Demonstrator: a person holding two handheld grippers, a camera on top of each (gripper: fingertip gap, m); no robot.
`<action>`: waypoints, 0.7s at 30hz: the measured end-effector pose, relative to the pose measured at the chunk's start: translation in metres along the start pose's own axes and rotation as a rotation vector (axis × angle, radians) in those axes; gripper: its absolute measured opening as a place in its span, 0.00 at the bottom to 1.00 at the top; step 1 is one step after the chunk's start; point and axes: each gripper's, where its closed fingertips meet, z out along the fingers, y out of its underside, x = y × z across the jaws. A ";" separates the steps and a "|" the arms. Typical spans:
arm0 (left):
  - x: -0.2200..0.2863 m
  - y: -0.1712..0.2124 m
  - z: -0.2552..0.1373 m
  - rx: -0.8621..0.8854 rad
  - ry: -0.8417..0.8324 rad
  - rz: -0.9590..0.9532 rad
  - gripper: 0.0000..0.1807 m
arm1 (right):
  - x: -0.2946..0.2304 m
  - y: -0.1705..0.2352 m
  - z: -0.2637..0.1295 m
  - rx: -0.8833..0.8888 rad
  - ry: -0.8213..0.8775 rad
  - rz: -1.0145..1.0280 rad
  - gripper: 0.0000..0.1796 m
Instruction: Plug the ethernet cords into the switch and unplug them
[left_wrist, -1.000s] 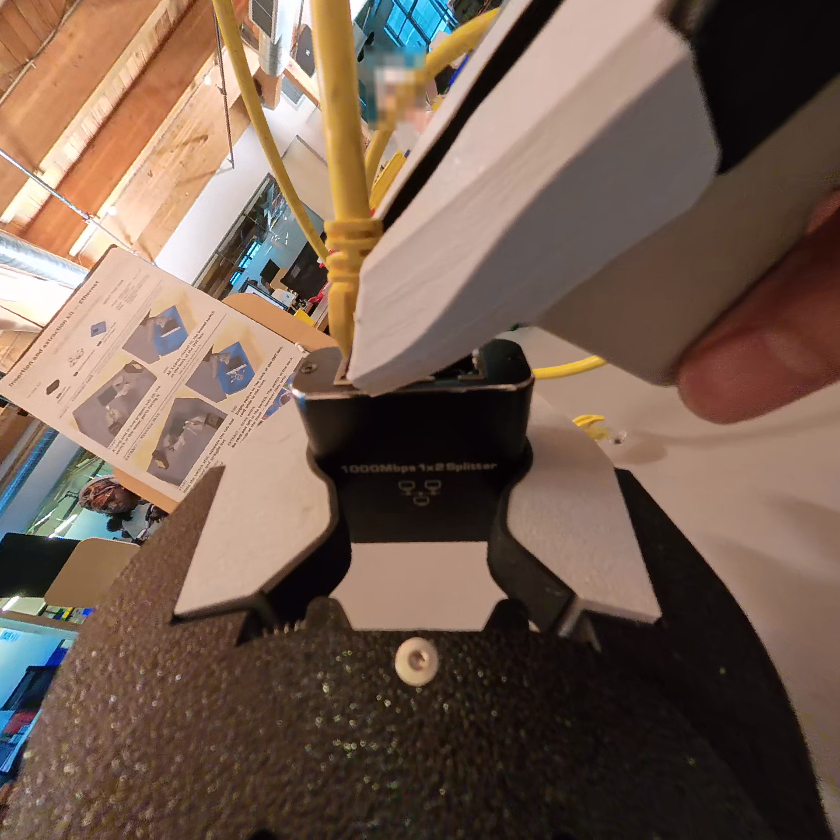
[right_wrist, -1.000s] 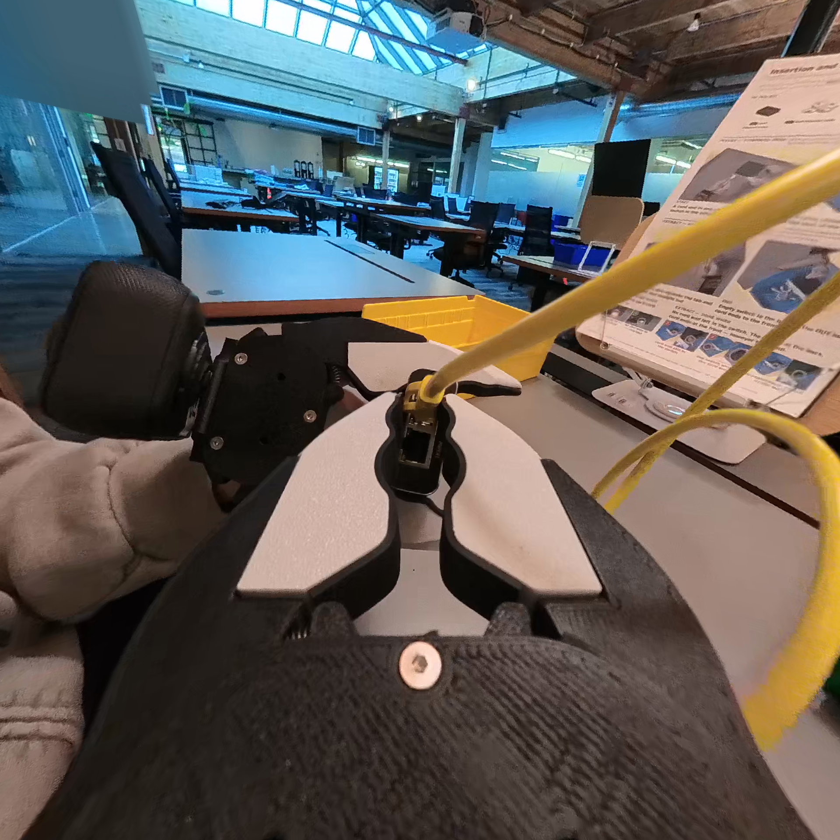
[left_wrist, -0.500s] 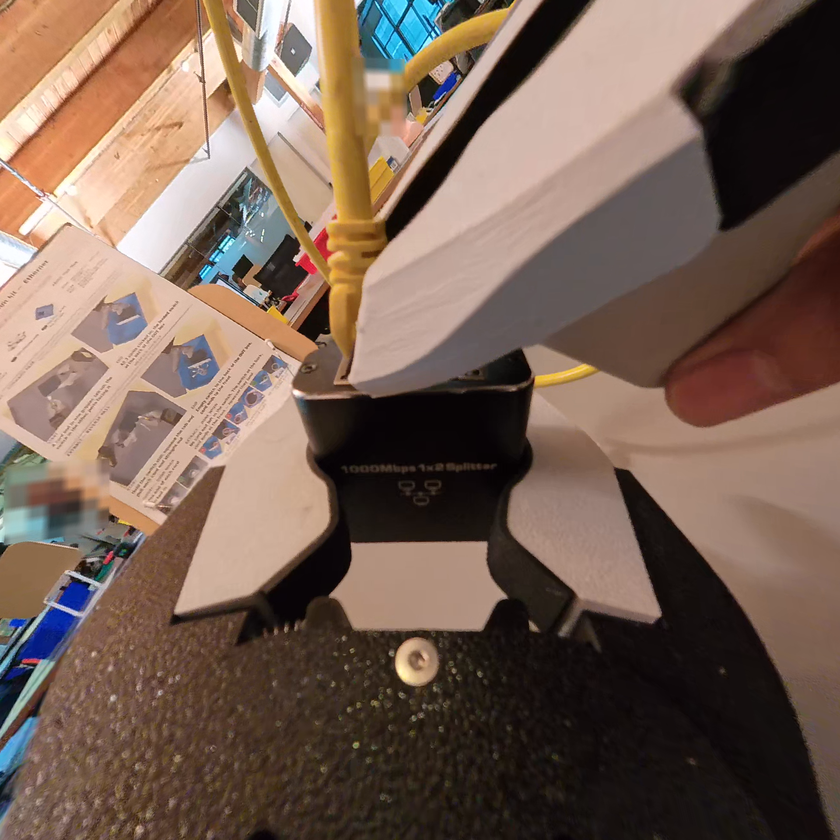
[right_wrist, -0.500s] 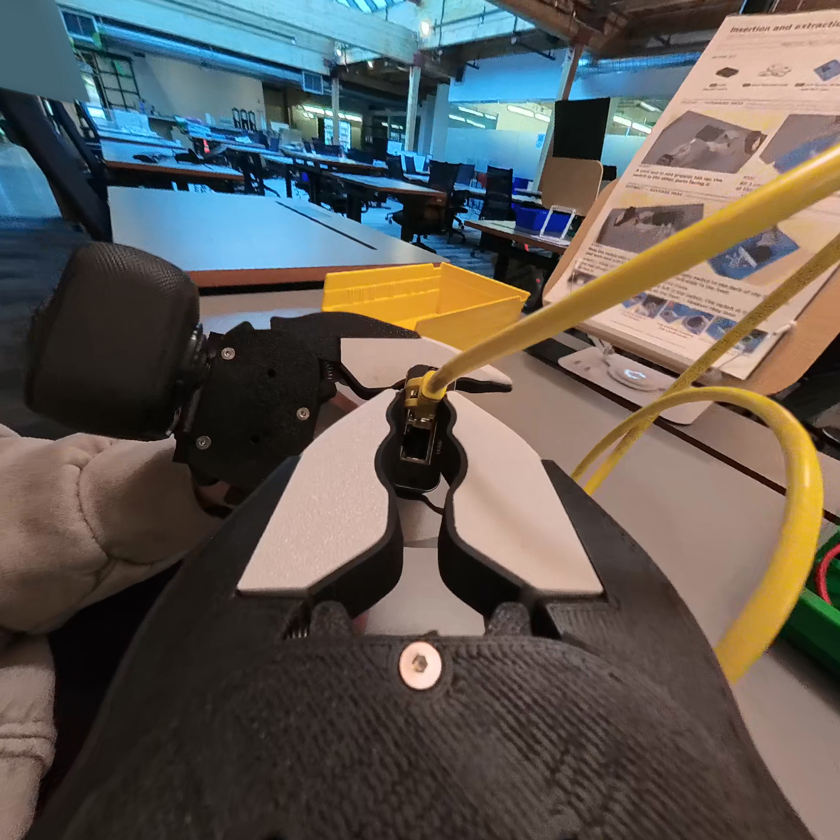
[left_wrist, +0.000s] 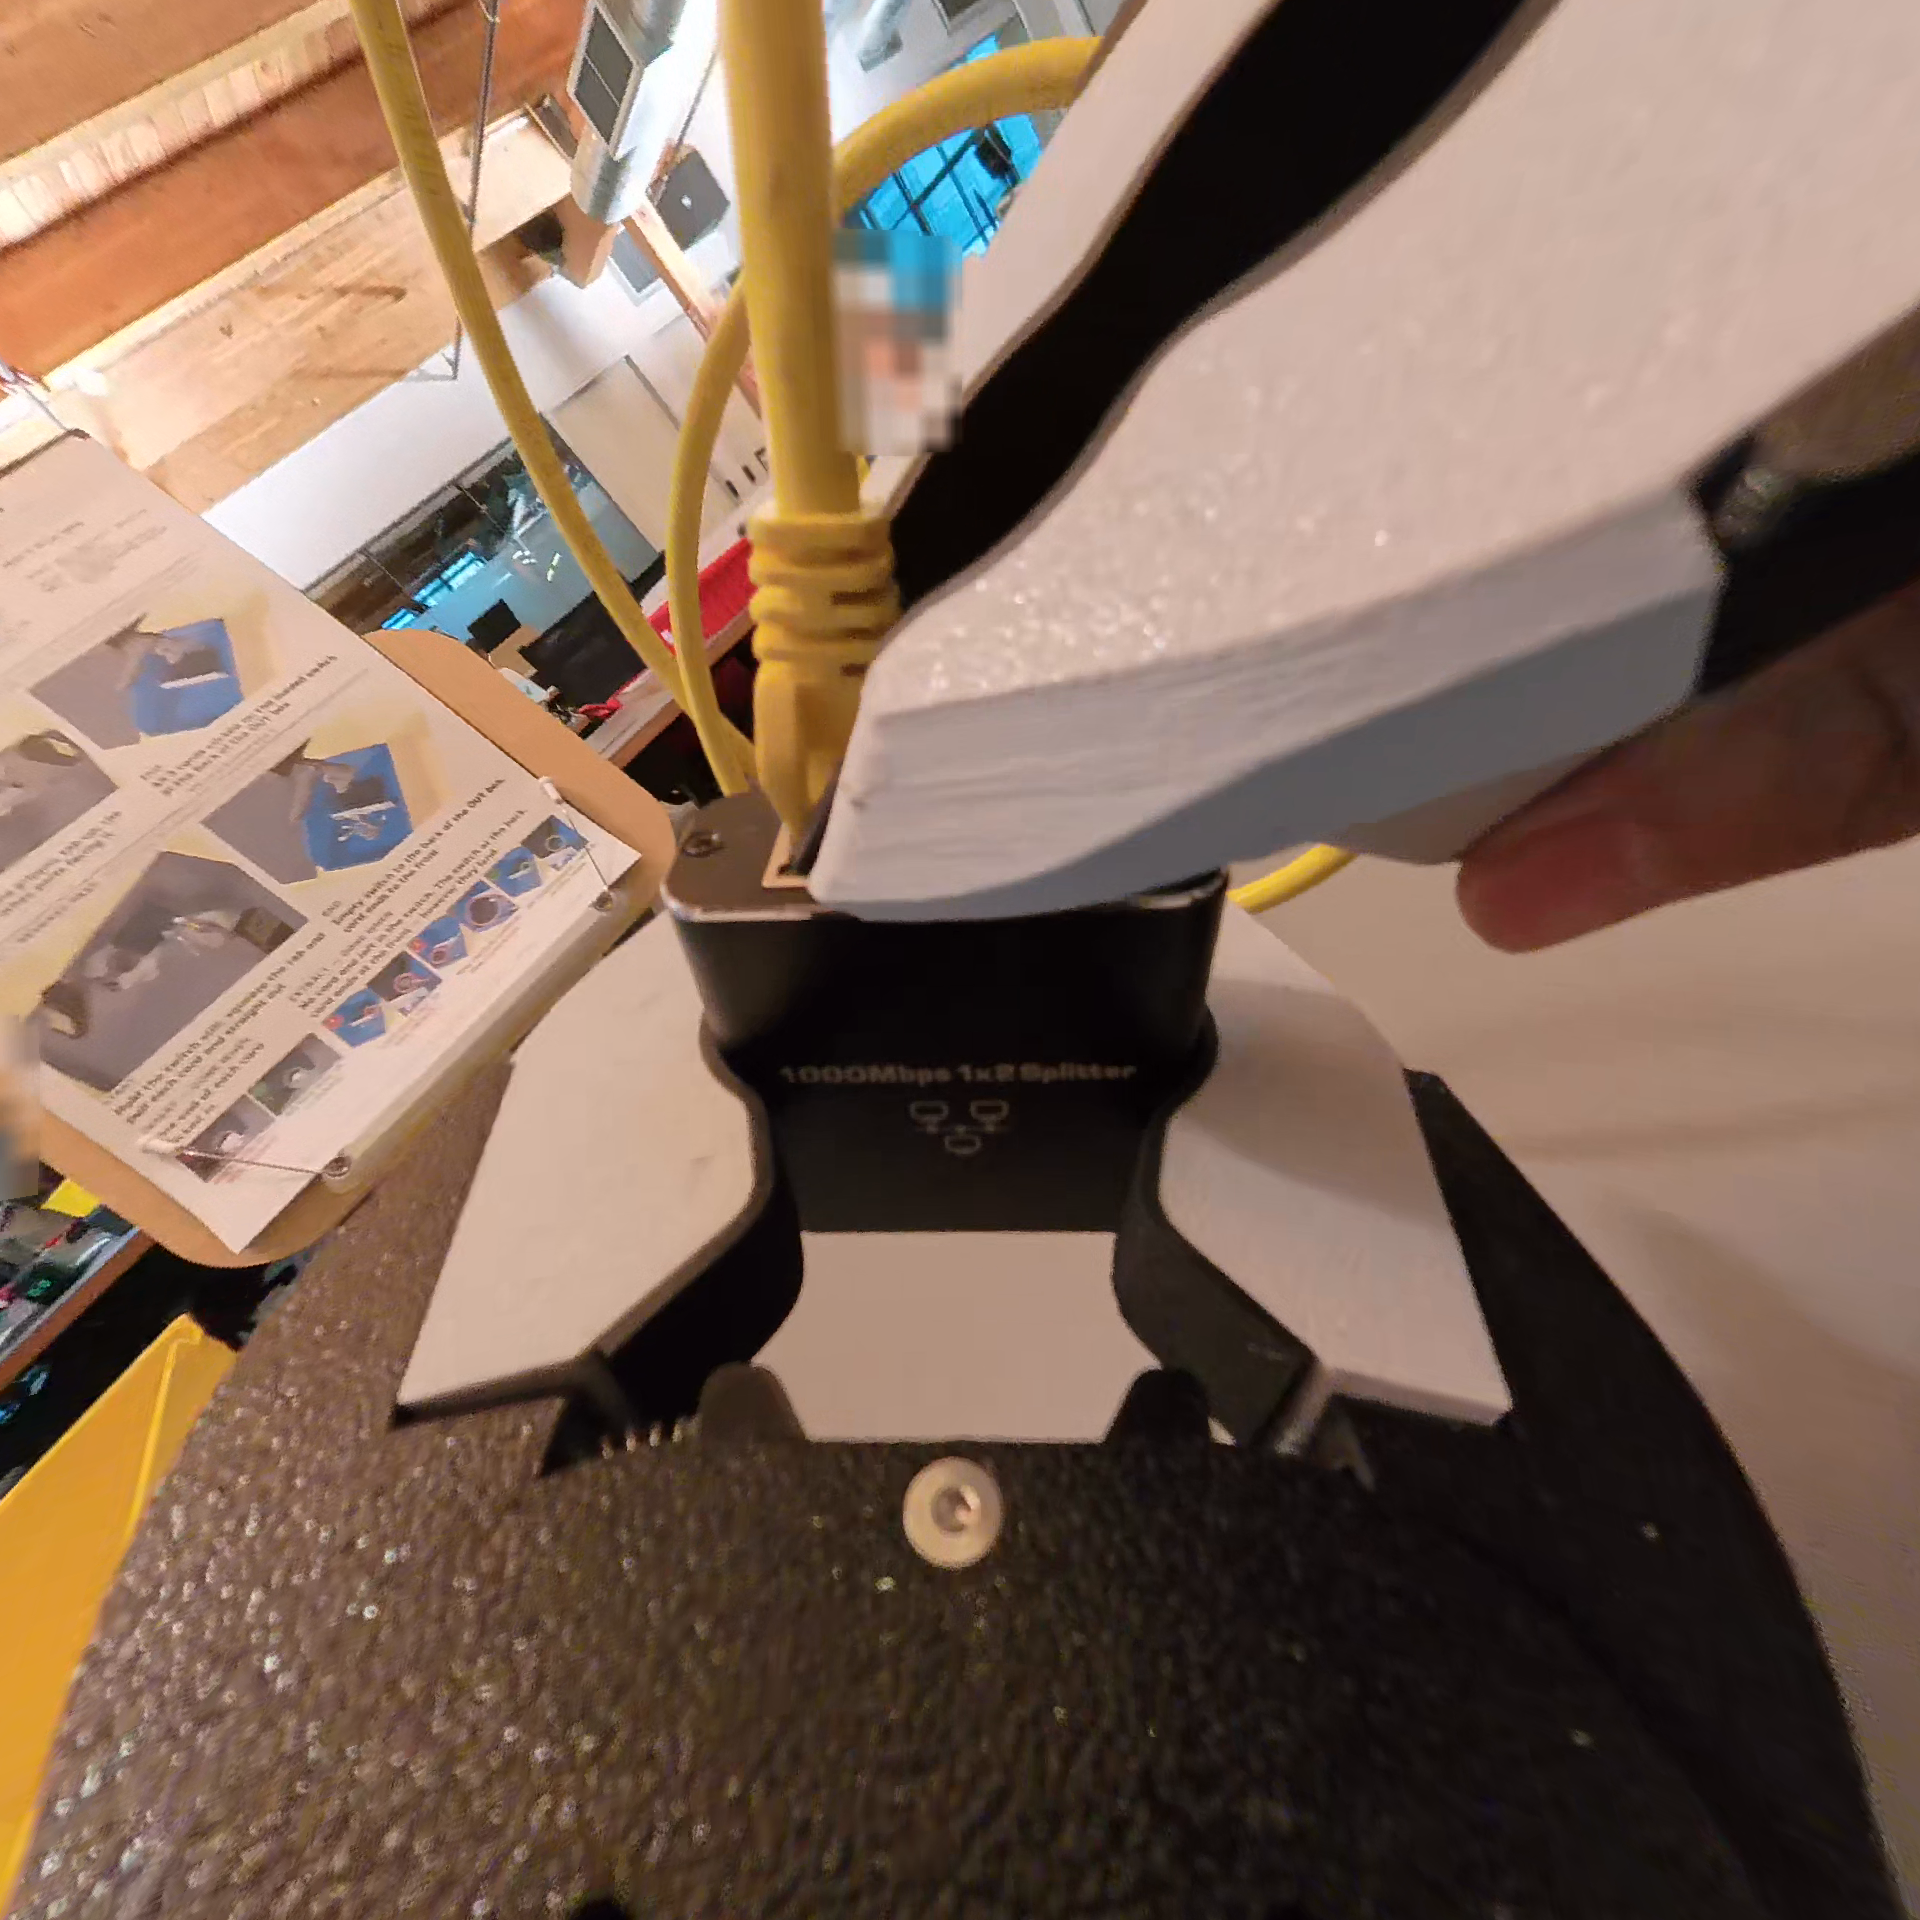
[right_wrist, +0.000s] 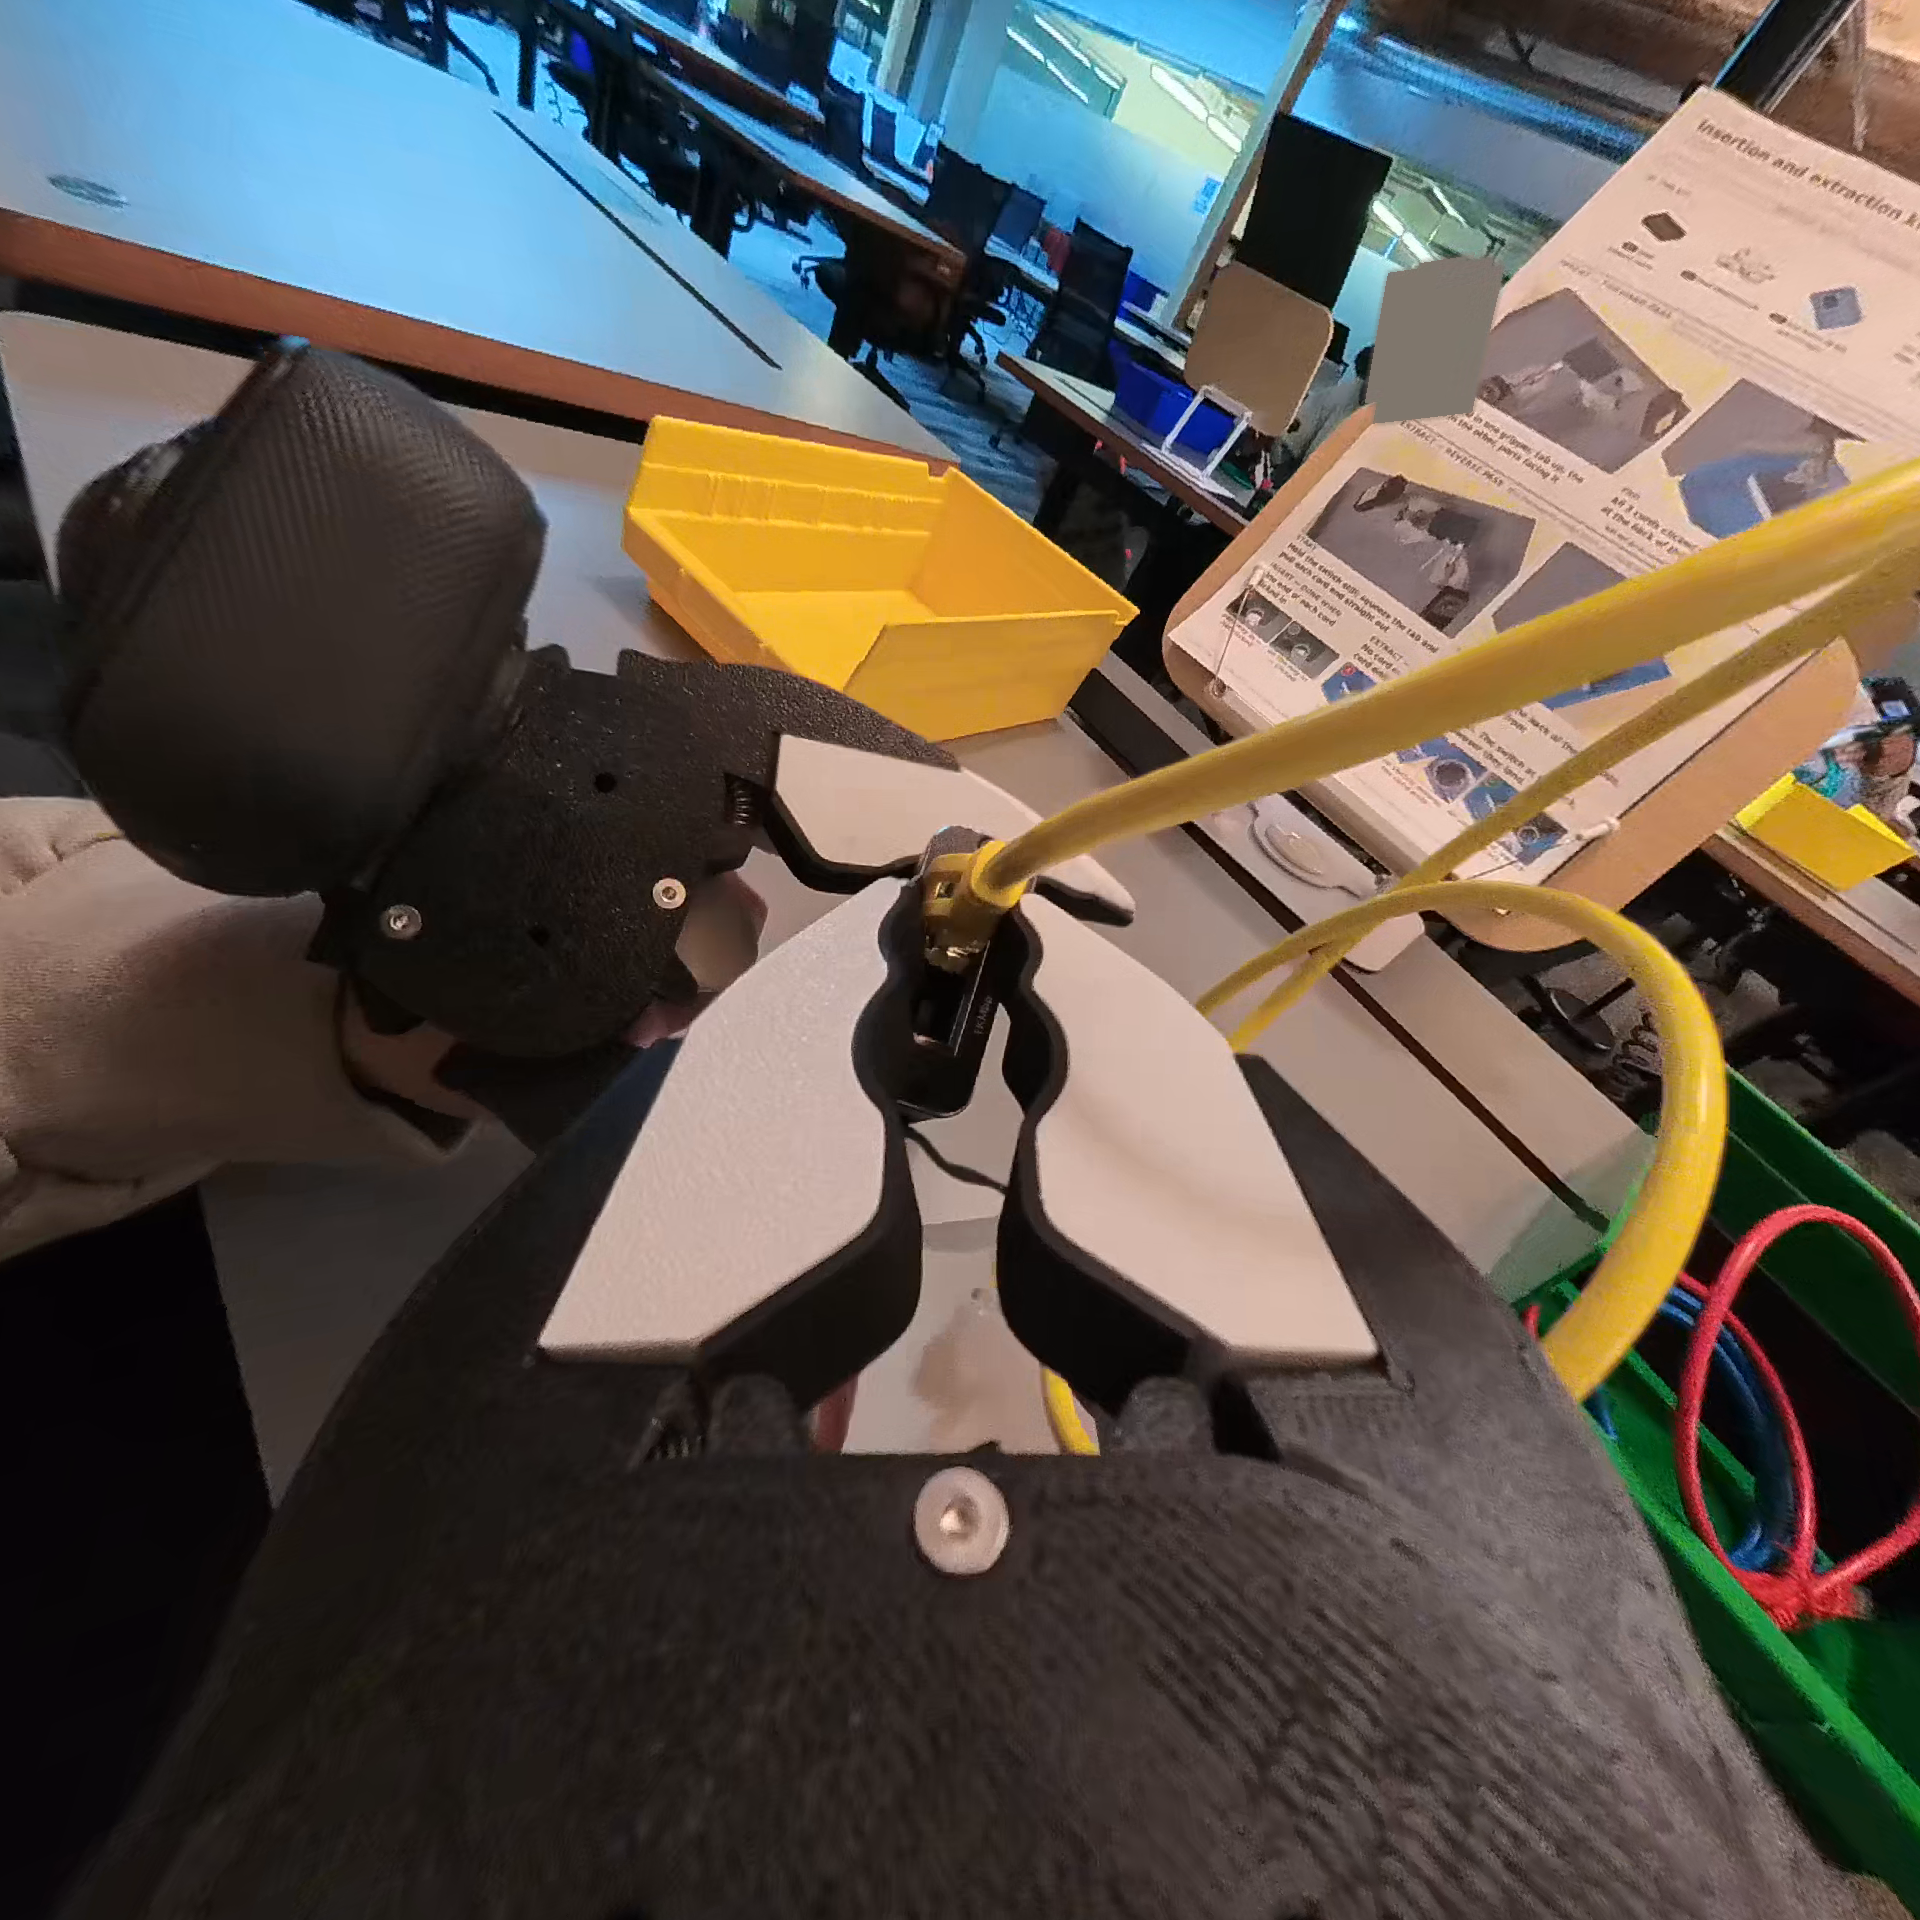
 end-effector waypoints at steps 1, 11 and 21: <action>0.001 0.002 0.001 -0.004 0.005 -0.006 0.42 | 0.001 0.001 0.001 -0.008 0.005 -0.004 0.09; 0.004 0.021 0.008 -0.052 0.044 -0.084 0.42 | 0.003 0.014 0.015 -0.045 -0.042 0.033 0.08; 0.004 0.020 0.006 -0.018 0.014 -0.090 0.42 | 0.000 0.016 0.014 -0.083 -0.036 0.003 0.08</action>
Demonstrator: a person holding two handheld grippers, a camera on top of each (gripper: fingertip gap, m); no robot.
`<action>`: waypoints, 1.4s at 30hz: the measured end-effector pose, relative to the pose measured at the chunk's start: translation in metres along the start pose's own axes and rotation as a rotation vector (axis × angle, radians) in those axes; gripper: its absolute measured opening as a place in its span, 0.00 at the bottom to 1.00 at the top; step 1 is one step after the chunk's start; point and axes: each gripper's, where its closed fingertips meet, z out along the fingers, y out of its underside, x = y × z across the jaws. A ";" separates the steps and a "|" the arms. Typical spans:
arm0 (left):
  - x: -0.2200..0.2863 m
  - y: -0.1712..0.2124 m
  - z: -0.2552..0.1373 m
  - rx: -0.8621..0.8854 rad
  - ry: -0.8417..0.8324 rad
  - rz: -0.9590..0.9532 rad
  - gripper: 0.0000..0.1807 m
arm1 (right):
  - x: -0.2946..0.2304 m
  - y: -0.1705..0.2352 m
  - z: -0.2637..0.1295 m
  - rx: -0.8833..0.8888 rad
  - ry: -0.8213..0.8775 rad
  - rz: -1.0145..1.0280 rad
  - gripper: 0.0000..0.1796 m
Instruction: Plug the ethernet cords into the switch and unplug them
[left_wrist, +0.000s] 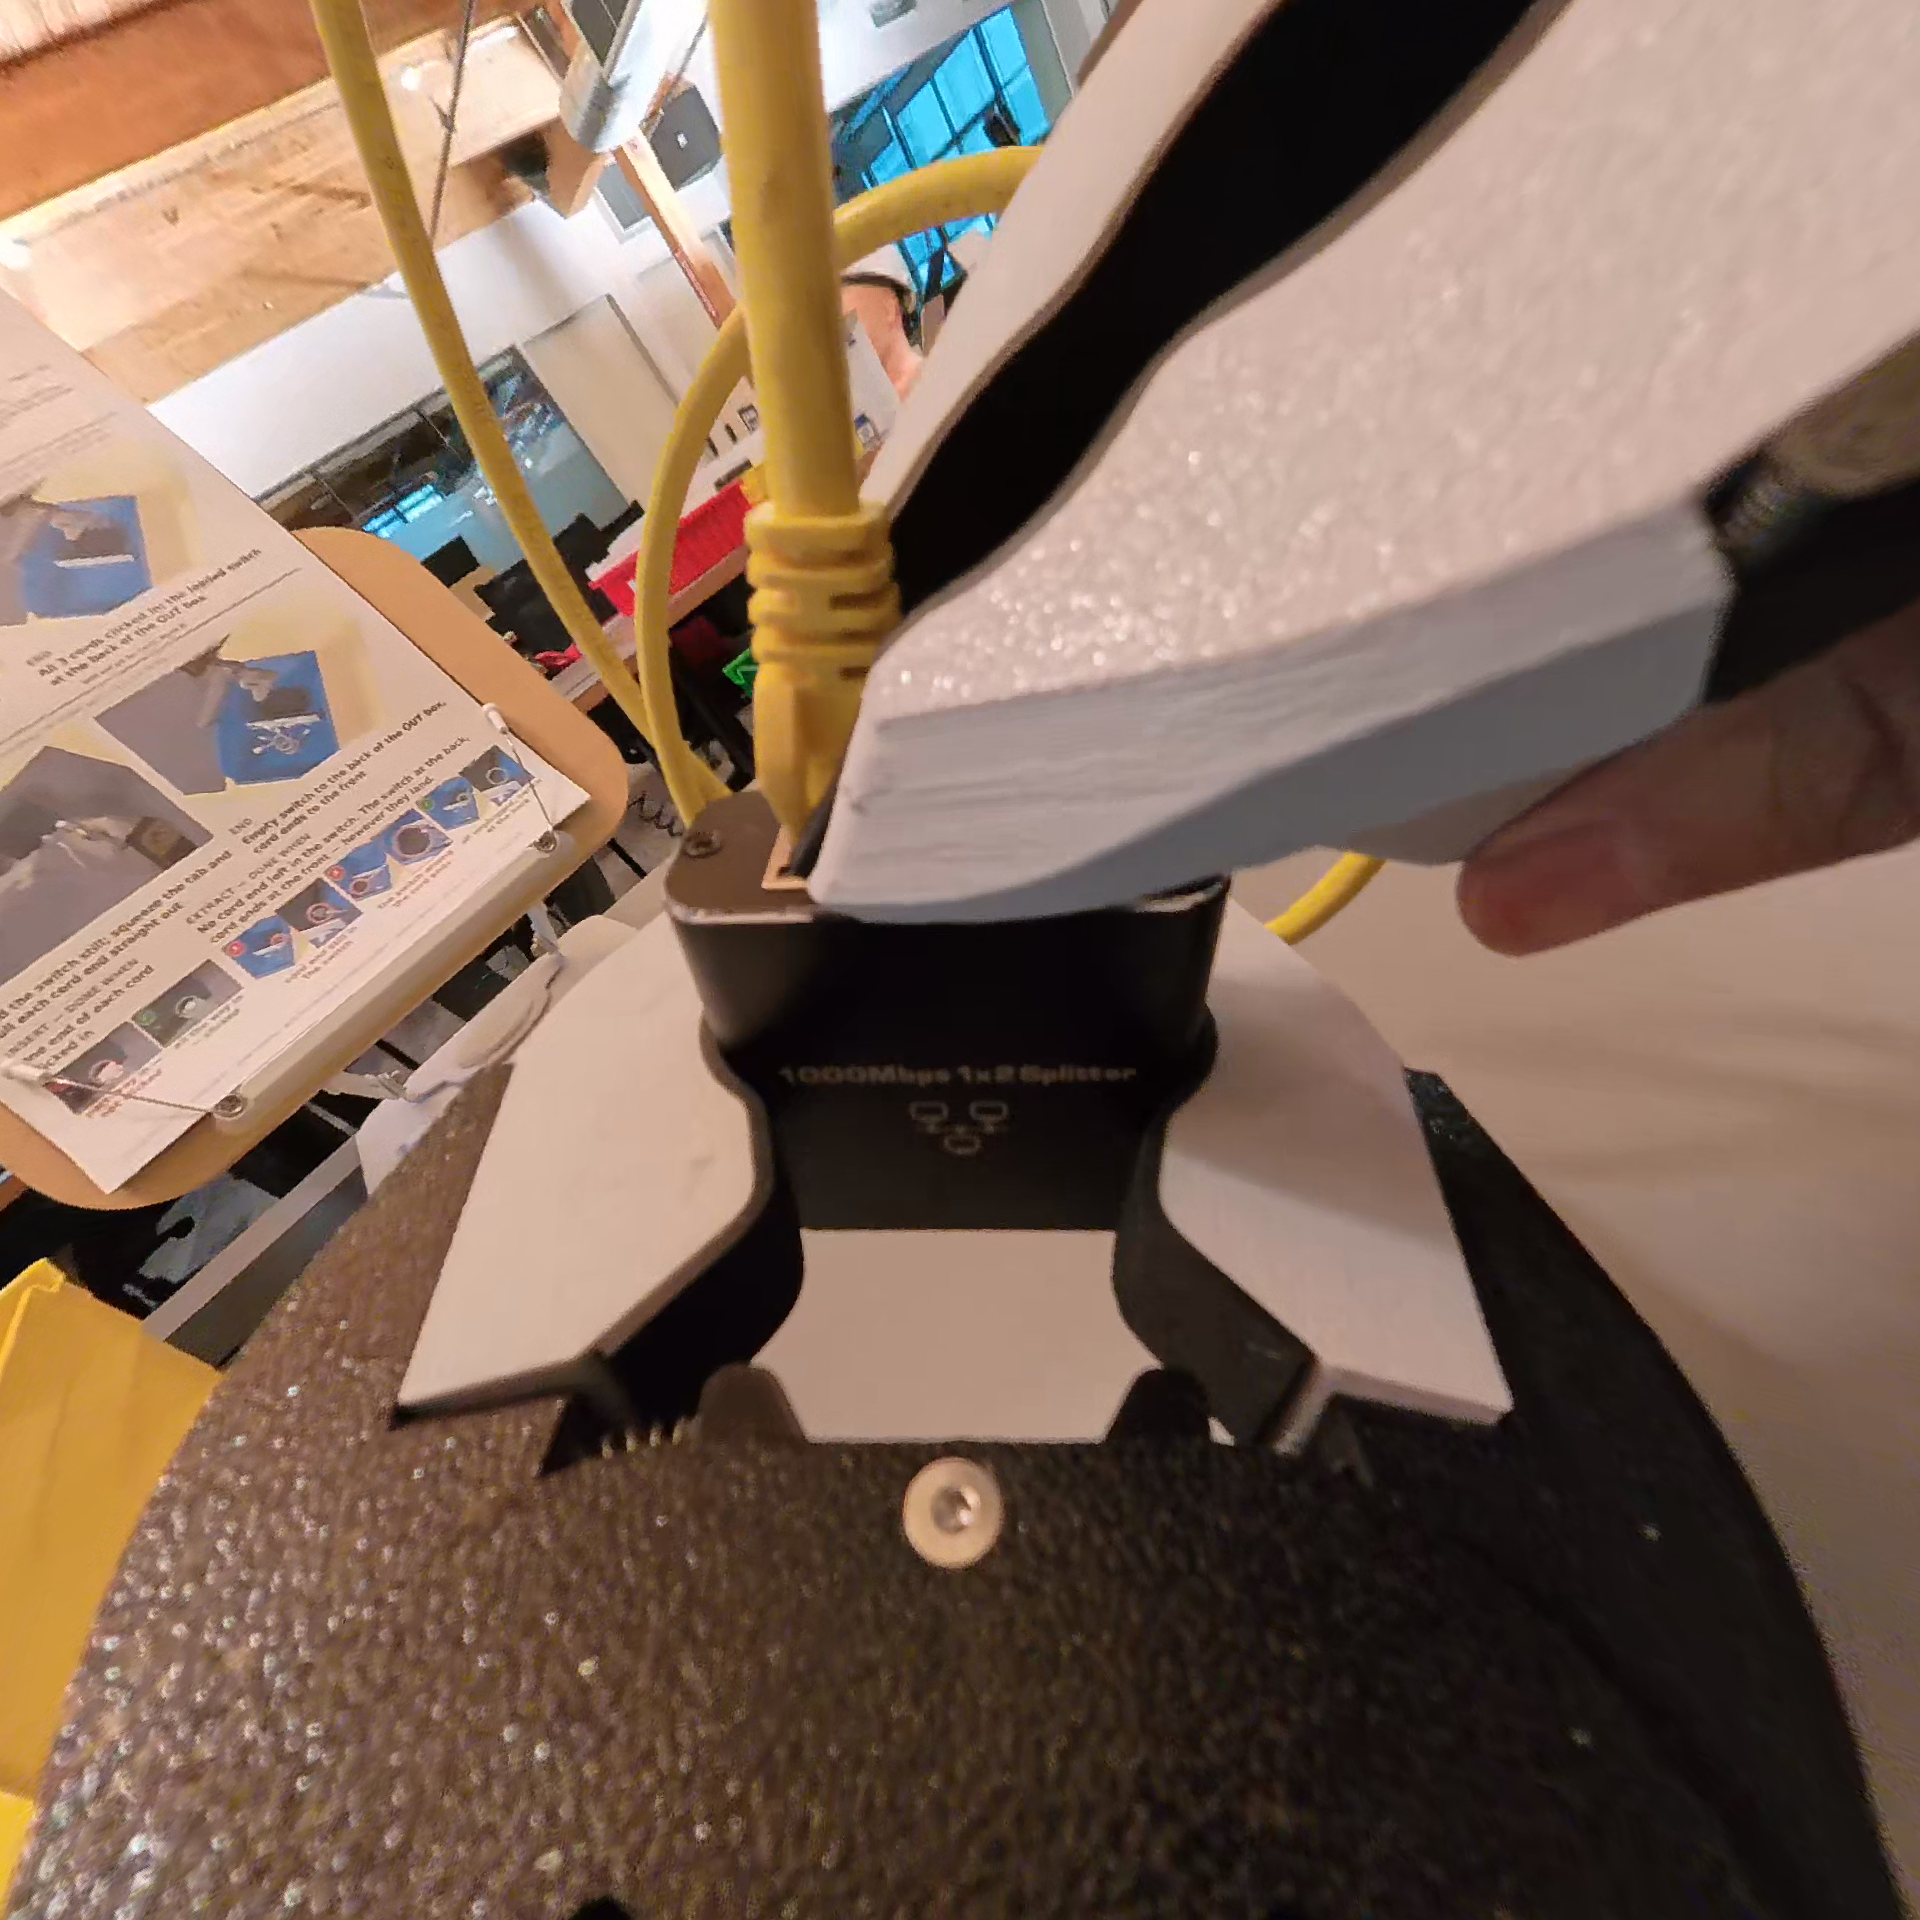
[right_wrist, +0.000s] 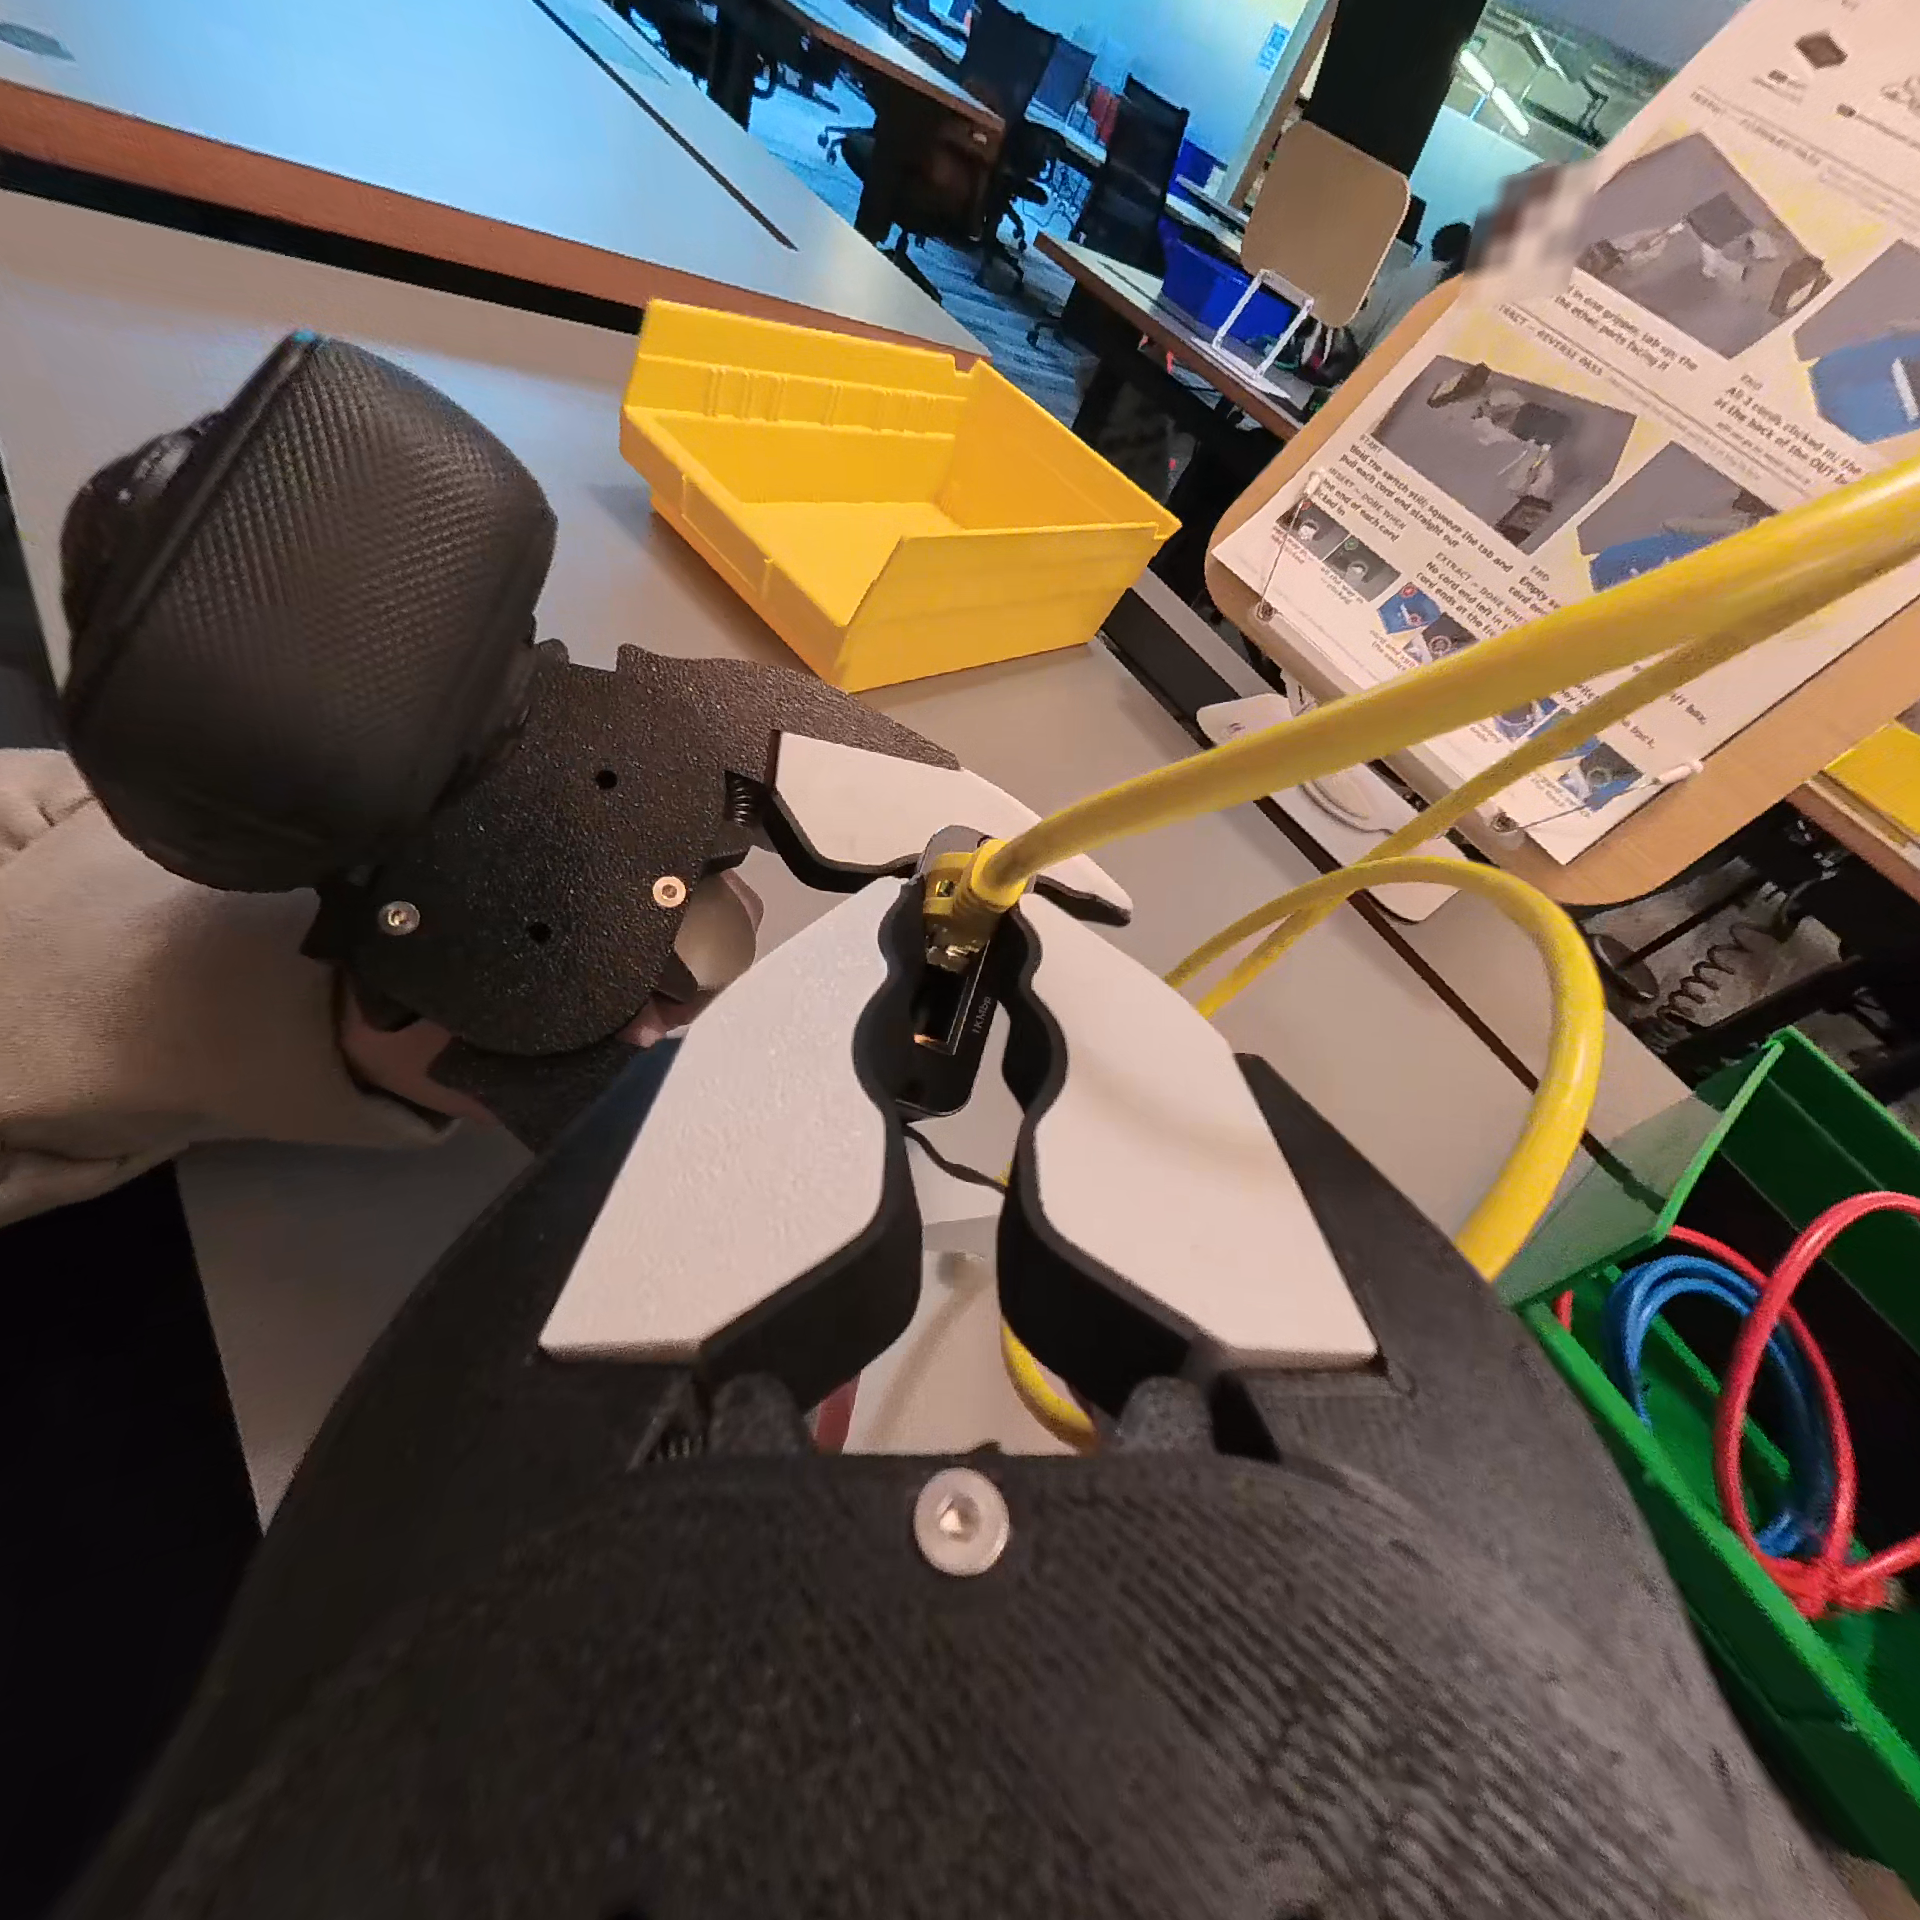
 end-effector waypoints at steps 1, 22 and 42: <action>0.000 -0.003 -0.001 0.011 -0.003 0.000 0.42 | 0.000 -0.002 -0.002 -0.001 0.005 -0.016 0.08; 0.011 -0.004 0.000 0.080 0.101 -0.171 0.42 | 0.000 0.001 0.004 -0.090 0.020 -0.179 0.08; -0.025 -0.030 -0.024 0.092 -0.230 0.166 0.42 | -0.011 -0.029 -0.016 0.123 0.034 0.000 0.08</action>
